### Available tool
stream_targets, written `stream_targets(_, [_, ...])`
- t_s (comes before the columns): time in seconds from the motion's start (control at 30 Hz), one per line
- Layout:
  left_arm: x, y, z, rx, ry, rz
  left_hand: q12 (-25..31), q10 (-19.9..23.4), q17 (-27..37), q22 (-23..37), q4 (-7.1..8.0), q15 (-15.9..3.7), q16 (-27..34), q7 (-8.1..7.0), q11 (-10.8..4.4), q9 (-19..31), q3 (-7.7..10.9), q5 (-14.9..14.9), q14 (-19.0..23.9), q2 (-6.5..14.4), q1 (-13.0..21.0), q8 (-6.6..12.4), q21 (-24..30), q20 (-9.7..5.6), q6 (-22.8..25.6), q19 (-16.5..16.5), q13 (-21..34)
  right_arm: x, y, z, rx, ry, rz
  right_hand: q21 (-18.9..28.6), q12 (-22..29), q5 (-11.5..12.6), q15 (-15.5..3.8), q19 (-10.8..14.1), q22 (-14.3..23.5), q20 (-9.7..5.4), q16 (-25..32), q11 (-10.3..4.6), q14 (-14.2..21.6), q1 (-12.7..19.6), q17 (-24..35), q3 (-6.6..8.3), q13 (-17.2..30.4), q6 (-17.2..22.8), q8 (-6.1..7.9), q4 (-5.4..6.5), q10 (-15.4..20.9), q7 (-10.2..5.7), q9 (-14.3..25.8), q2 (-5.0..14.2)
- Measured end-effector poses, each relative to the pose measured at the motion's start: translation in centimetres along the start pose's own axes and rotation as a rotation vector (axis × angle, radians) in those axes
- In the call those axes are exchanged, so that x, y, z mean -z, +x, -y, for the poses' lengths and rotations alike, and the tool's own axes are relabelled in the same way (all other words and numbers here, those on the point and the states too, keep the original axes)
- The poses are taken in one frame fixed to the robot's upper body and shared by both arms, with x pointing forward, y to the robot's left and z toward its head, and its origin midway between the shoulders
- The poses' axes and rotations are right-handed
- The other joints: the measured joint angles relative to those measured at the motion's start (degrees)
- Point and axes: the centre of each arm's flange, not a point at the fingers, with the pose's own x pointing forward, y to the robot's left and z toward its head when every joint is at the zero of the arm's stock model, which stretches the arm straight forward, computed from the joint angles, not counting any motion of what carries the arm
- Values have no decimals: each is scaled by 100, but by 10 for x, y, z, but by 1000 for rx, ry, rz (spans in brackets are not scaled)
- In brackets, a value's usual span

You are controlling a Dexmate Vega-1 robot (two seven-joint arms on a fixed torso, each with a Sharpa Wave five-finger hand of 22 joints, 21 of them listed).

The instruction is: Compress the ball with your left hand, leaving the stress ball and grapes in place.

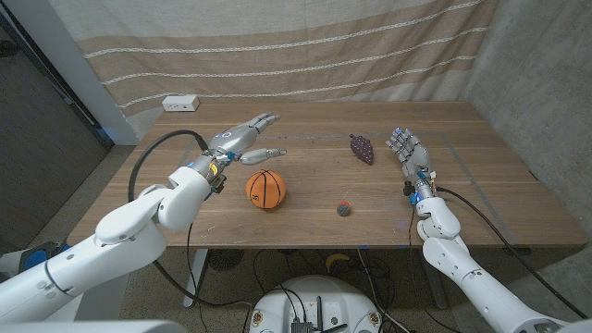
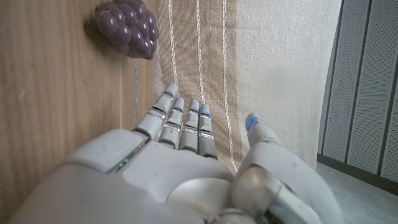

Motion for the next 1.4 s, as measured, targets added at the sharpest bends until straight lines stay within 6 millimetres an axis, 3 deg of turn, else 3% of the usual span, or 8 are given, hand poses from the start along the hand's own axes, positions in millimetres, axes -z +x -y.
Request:
stream_targets(0.43, [-4, -4, 10, 47, -3, -38, 0, -52, 0, 0, -2, 57, -23, -63, -53, 0, -93, 23, -93, -194, 46, 0, -44, 86, -125, 57, 10, -2, -4, 1, -4, -12, -11, 0, 0, -1, 0, 0, 0, 0, 0, 0, 0, 0, 0, 0, 1, 0, 0, 0, -1, 0, 0, 0])
stream_targets(0.63, [5, -4, 10, 51, 22, -84, 0, -105, -1, 1, -2, 67, -46, -112, -43, -1, -93, 23, -163, -247, 99, 0, -78, 94, -174, 49, 9, -3, -7, 1, -8, -14, -11, 0, 0, -1, 0, 0, 0, 0, 0, 21, 0, 0, 0, 0, 1, 0, 0, 0, 20, 0, 0, 0])
stream_targets(0.67, [-6, -7, 15, 67, 18, -63, 0, -122, -1, 1, -1, 67, -46, -113, -60, -1, -93, 23, -163, -247, 99, 0, -78, 94, -175, 49, 9, -2, -7, 1, -7, -17, -14, 0, 0, -1, 0, 0, 0, 0, 0, 21, 0, 0, 0, -1, 1, 0, 0, -1, 20, 0, 0, 0])
stream_targets(0.83, [0, -8, 15, 73, 42, -97, 0, -144, -1, 1, -1, 116, -46, -146, -39, -1, -92, 45, -212, -292, 145, 0, -120, 94, -203, 49, 9, -2, -9, 1, -8, -18, -16, 0, 0, -2, 0, 0, 0, 0, 0, 21, 0, 0, 1, -16, 1, -1, 0, -16, 20, 0, 0, 0])
stream_targets(1.0, [-9, -9, 20, 104, 56, -100, 0, -258, -1, -27, -3, 105, -46, -208, -32, -1, -141, 67, -330, -375, 227, 0, -164, 125, -249, 18, 9, -2, -12, 2, -6, -21, -19, 0, 0, -2, 0, 0, 0, 0, 0, 21, 0, 0, -27, 0, 2, 20, 0, -32, 20, 21, 0, 0])
stream_targets(1.4, [-11, -7, 25, 168, 89, -134, -22, -368, -1, -26, 29, 115, -67, -205, -21, -1, -203, 111, -417, -443, 295, 0, -230, 124, -409, 18, 8, -2, -16, 4, -1, -20, -21, 0, 0, -2, 0, 0, 0, 0, 0, 41, 0, 1, -27, 1, 2, 20, 0, -32, 41, 21, 0, 0])
